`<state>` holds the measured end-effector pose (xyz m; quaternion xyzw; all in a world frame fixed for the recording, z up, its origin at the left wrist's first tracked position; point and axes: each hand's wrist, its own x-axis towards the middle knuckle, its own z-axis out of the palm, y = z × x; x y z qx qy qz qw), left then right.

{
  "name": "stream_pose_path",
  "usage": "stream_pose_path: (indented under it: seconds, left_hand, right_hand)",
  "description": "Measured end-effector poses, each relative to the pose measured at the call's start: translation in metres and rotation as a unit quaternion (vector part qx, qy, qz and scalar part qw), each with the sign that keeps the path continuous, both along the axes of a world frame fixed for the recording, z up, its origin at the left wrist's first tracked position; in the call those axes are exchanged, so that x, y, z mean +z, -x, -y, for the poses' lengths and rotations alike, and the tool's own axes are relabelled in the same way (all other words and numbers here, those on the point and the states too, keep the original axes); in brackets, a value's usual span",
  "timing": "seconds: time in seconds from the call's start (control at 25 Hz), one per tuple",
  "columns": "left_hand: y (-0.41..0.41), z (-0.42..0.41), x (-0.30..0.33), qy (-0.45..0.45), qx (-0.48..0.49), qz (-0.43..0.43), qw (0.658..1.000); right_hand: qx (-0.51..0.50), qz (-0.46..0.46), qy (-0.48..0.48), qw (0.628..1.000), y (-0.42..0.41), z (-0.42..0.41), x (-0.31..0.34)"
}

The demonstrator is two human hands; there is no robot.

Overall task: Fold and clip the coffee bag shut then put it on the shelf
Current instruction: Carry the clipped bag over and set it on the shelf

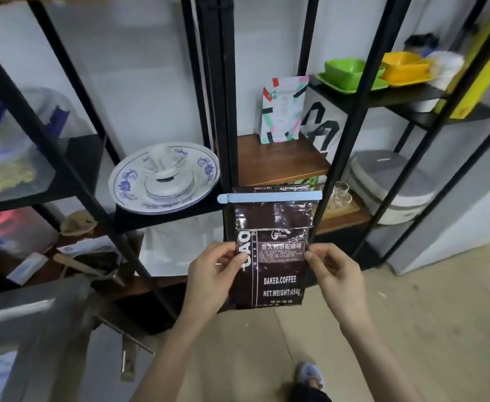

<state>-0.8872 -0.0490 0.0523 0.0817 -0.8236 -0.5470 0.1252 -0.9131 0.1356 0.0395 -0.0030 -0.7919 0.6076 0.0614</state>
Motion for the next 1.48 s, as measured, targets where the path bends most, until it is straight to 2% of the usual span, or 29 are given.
stream_pose_path:
  seconds: [0.2,0.48,0.8,1.2,1.48]
  left_hand:
    - [0.05,-0.044,0.001,-0.028,0.045,0.003,0.999]
    - [0.113,-0.11,0.004,-0.075,0.122,-0.006,0.99]
    - [0.16,-0.118,0.004,-0.069,0.147,-0.003,0.987]
    - [0.255,-0.08,0.001,-0.08,0.119,-0.021,0.989]
    - [0.331,-0.053,0.009,-0.066,0.098,-0.052,0.992]
  right_hand:
    - [0.027,0.003,-0.034,0.999,0.063,-0.04,0.006]
    - [0.118,-0.01,-0.068,0.991,0.157,-0.095,0.012]
    - [0.147,0.0,-0.052,0.988,0.215,-0.1,0.019]
    - [0.104,-0.001,-0.043,0.994,0.296,-0.063,0.02]
    - [0.04,-0.054,-0.078,0.995,0.364,-0.029,0.029]
